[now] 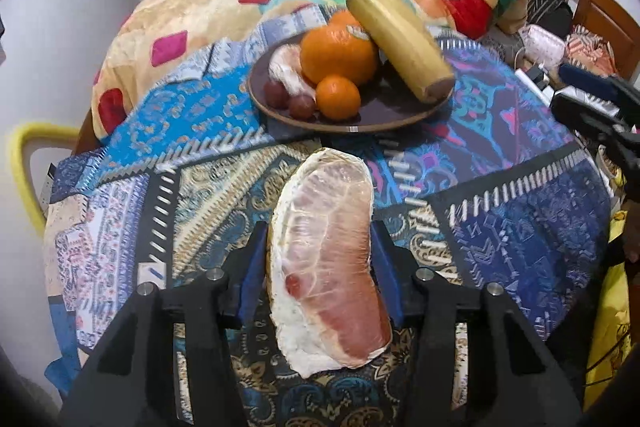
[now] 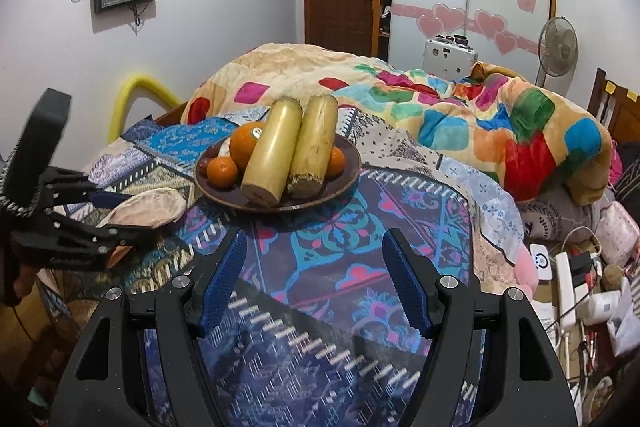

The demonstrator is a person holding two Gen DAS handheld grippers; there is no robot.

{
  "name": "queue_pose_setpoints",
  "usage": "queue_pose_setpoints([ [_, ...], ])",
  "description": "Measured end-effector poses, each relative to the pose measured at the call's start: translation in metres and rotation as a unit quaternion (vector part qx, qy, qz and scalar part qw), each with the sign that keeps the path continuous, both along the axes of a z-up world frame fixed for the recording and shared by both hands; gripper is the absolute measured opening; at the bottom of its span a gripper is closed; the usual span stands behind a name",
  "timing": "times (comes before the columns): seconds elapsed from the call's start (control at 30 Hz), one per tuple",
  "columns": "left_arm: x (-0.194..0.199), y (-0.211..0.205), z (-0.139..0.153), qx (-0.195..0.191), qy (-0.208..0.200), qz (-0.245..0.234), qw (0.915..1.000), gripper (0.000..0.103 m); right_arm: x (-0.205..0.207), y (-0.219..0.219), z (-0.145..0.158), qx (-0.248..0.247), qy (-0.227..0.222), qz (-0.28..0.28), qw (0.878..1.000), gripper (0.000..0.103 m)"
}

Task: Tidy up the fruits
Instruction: 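Carry the pomelo segment onto the plate and open left tool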

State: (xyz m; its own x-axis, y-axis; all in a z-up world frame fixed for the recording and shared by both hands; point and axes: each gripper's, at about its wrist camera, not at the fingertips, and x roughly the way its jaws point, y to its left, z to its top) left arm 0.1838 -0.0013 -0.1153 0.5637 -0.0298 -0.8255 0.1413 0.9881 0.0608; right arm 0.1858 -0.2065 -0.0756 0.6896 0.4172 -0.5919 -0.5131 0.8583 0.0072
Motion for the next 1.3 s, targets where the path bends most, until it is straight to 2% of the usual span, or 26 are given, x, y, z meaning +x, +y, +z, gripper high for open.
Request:
queue_pose_setpoints([
  [0.2,0.000,0.001,0.027,-0.002,-0.058,-0.006,0.9983,0.050,0.005,0.009,0.010,0.027,-0.004,0.007,1.000,0.068],
  [0.23,0.002,0.001,0.030,-0.006,-0.065,-0.008,0.9979,0.050,0.005,0.011,0.013,0.030,-0.007,0.008,0.999,0.071],
  [0.3,0.009,0.003,0.034,-0.015,-0.071,-0.008,0.9973,0.050,0.007,0.013,0.019,0.039,-0.016,0.007,0.999,0.077],
  [0.5,0.032,0.007,0.043,-0.032,-0.096,-0.007,0.9948,0.050,0.017,0.020,0.036,0.061,-0.037,0.003,0.997,0.079],
  [0.57,0.041,0.008,0.045,-0.038,-0.102,-0.008,0.9941,0.050,0.022,0.023,0.040,0.065,-0.043,-0.002,0.997,0.084],
  [0.63,0.052,0.008,0.045,-0.041,-0.106,-0.008,0.9935,0.050,0.025,0.026,0.042,0.069,-0.050,-0.007,0.996,0.084],
  [0.9,0.098,0.014,0.037,-0.075,-0.095,0.001,0.9927,0.050,0.033,0.040,0.038,0.051,-0.055,-0.007,0.997,0.085],
  [1.03,0.117,0.018,0.028,-0.114,-0.073,0.007,0.9908,0.050,0.037,0.044,0.033,0.046,-0.052,-0.006,0.998,0.085],
  [1.13,0.123,0.016,0.020,-0.098,-0.067,0.010,0.9929,0.050,0.040,0.046,0.030,0.044,-0.047,-0.004,0.998,0.085],
  [1.3,0.125,0.020,0.019,-0.108,-0.063,0.010,0.9921,0.050,0.042,0.049,0.027,0.036,-0.047,-0.003,0.998,0.085],
])
